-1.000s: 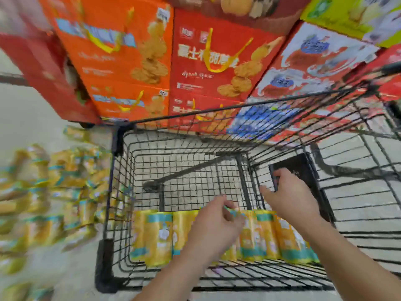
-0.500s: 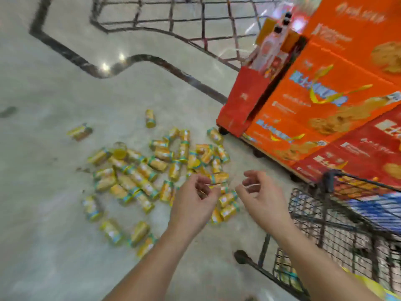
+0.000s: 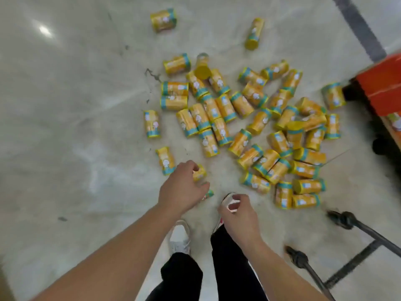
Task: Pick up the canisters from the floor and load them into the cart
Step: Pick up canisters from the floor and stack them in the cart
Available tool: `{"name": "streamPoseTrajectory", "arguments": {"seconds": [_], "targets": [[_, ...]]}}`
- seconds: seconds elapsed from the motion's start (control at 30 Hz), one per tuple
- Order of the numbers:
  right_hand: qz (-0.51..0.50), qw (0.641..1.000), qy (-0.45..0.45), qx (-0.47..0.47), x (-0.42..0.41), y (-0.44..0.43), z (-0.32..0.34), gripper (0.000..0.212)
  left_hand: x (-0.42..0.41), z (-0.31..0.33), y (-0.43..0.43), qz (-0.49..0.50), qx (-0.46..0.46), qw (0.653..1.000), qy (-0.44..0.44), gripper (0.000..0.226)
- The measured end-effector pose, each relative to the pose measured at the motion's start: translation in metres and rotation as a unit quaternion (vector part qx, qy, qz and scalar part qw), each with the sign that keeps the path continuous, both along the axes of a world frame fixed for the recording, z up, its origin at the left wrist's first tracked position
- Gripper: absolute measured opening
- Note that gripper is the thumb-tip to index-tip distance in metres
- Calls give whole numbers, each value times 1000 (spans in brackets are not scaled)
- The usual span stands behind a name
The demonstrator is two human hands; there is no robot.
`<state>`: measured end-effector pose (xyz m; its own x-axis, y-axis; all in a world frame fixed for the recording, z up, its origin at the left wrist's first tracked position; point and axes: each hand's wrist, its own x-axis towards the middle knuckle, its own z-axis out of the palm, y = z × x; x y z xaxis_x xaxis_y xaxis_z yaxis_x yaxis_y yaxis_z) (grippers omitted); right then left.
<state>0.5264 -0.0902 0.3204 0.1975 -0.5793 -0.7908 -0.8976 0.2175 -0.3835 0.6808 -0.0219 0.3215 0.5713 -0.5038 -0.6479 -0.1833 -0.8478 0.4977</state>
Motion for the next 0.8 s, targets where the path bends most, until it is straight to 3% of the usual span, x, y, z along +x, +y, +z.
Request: {"name": "streamPoseTrajectory", "arguments": {"seconds": [0.13,0.3,0.4,0.53,0.8], "targets": [[-59,993,51,89,7,33,-110,59,10,-100,10,-27,58,998,-2,57],[-138,978,94,125,9,52,-241,73,7,-224,2,-70,78,995,0,73],[-204,961,112,151,17,49,-296,70,3,-283,0,-97,84,992,0,83],[-365,909,89,181,22,60,-347,90,-6,-337,3,-141,115,983,-7,89],[-465,860,45,208,13,67,-373,82,-9,-367,-2,-142,135,980,-34,80]]}}
